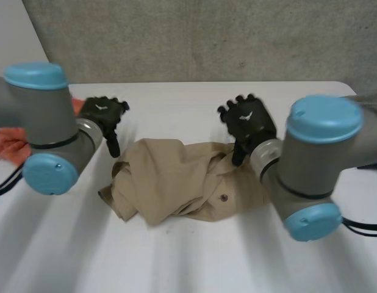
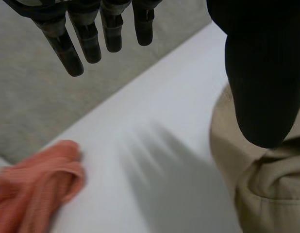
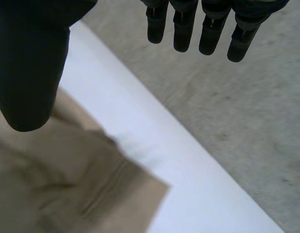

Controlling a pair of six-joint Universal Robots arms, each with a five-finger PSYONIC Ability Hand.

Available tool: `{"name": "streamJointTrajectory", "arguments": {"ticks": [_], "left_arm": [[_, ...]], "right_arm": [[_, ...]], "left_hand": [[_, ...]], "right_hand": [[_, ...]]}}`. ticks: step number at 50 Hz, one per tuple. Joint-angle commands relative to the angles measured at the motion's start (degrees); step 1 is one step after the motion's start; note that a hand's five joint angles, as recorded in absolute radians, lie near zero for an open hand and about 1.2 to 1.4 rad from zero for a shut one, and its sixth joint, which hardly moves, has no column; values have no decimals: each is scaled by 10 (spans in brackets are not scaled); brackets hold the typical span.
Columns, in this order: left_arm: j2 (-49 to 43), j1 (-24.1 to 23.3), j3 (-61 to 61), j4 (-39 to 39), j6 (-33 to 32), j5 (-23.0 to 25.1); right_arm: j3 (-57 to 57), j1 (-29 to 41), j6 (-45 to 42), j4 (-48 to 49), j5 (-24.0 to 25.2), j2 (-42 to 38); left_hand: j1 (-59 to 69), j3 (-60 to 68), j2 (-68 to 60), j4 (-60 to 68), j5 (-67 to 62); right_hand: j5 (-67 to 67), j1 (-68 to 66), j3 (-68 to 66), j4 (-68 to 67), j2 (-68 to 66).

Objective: Fold the laundry.

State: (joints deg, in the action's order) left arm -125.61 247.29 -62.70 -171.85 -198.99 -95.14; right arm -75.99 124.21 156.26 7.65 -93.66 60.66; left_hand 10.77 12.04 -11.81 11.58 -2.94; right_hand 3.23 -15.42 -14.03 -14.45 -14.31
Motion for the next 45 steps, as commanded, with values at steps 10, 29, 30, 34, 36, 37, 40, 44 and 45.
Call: {"name": "streamJointTrajectory", "arguments": {"ticks": [10,29,30,34,36,37,40,44,45], "left_arm": [[270,-123,-308,-45,58,11],[51,-196,-239,-86,177,-106],[43,-195,-234,-87,178,-108],[18,-183,-212,-95,180,-134],[15,-180,-209,-98,178,-144],[16,-178,-208,-101,178,-147],[27,-166,-209,-107,178,-162],[91,-146,-216,-100,179,-164],[109,-142,-218,-96,179,-161]], "right_arm": [[71,-98,65,-233,115,93],[303,-104,71,-370,136,-161],[306,-100,72,-370,133,-168],[318,-88,72,-359,116,-200],[318,-85,70,-347,110,-208],[318,-85,70,-342,109,-212],[312,-86,69,-321,101,-213],[287,-93,62,-301,95,-170],[277,-96,58,-297,95,-154]], "left_hand": [[-7,-20,18,-15,29],[40,27,-29,32,-18],[45,32,-34,37,-23],[165,153,-155,157,-144],[236,223,-226,228,-214],[280,267,-270,272,-258],[619,607,-609,611,-598],[692,680,-682,684,-671],[692,680,-682,684,-671]], "right_hand": [[-24,46,32,36,35],[-10,32,18,23,21],[-10,32,18,23,21],[45,-23,-37,-33,-34],[99,-77,-91,-87,-88],[144,-122,-136,-132,-133],[644,-622,-636,-632,-633],[668,-646,-660,-656,-657],[668,-646,-660,-656,-657]]}}
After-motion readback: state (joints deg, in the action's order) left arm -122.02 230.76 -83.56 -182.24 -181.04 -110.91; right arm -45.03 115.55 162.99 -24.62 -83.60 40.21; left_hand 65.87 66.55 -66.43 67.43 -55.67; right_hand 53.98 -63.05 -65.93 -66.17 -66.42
